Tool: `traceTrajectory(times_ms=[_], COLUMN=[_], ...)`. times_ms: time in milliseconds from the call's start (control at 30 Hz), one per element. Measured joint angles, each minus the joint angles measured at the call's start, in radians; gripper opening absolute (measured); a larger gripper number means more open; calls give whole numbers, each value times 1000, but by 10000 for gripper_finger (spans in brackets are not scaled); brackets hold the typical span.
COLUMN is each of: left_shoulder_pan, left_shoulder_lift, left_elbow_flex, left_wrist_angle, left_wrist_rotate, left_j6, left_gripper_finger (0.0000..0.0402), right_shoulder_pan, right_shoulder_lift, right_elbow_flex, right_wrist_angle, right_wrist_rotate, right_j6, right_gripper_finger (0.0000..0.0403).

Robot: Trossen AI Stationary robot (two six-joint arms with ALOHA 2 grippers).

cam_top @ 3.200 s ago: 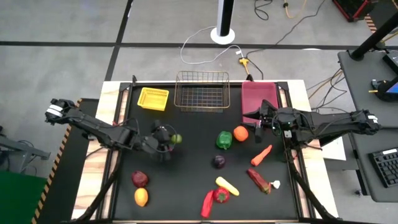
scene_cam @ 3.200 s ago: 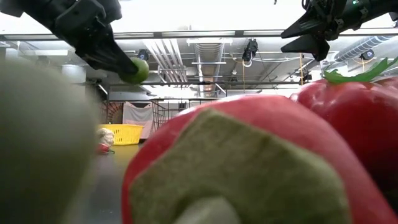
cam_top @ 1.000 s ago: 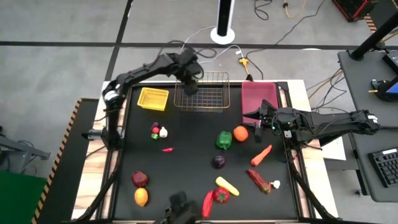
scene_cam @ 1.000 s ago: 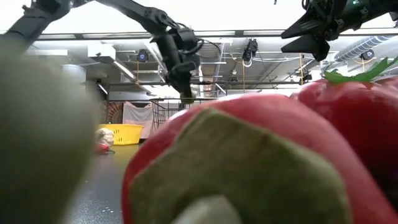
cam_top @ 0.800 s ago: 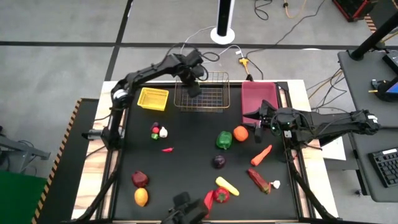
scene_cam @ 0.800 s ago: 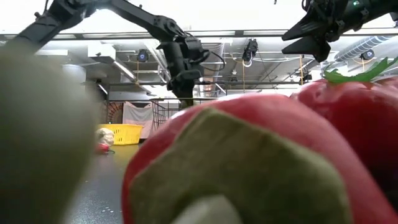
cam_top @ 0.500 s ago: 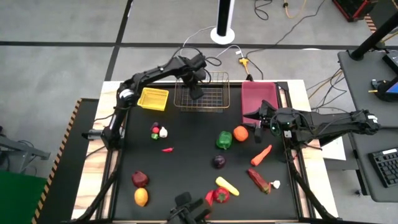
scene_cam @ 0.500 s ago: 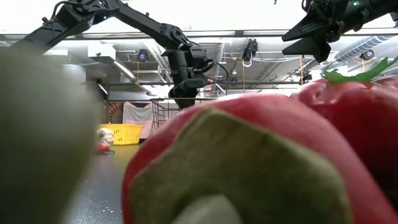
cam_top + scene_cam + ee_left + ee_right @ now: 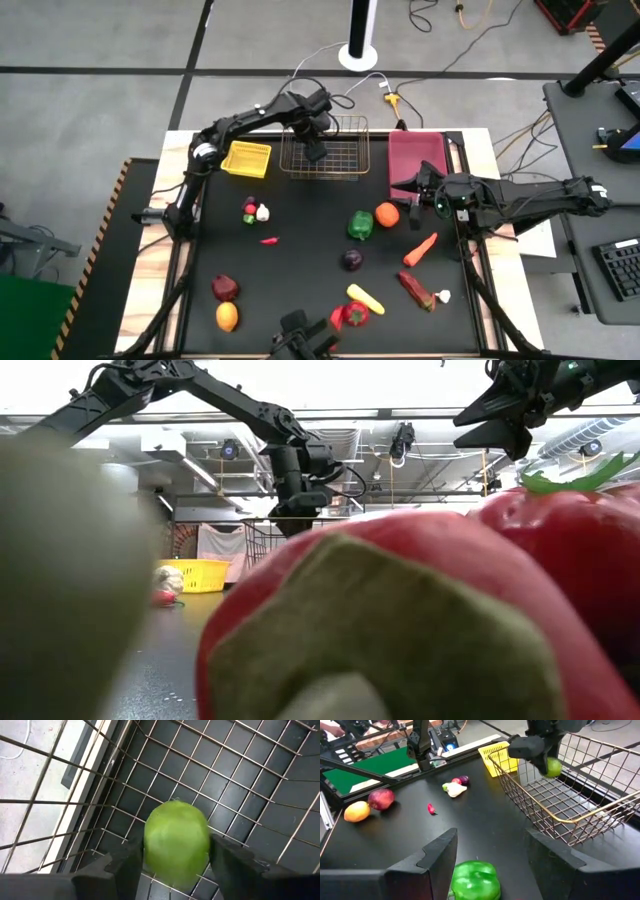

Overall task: Sort produce into baskets
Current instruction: Put the green lime into the gold wire basket, then put the large green bell pepper into the pink bin

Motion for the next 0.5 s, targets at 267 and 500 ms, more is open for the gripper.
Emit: traceTrajectory(times_ms=[267, 500], left_shoulder_pan=[0, -11], left_shoulder_lift=[-2, -76], left_elbow_flex=[0, 2], left_wrist_angle=[1, -5], left_wrist_rotate=[0, 1], left_j6=[7, 19], left_gripper_finger=[222, 212], right_shoulder_pan=[0, 0], right_shoulder_lift=[0, 0], right_elbow_flex=[0, 0], right_wrist_angle=[0, 4], right_wrist_rotate=[0, 0], right_j6=[0, 1], right_gripper_finger=[219, 219])
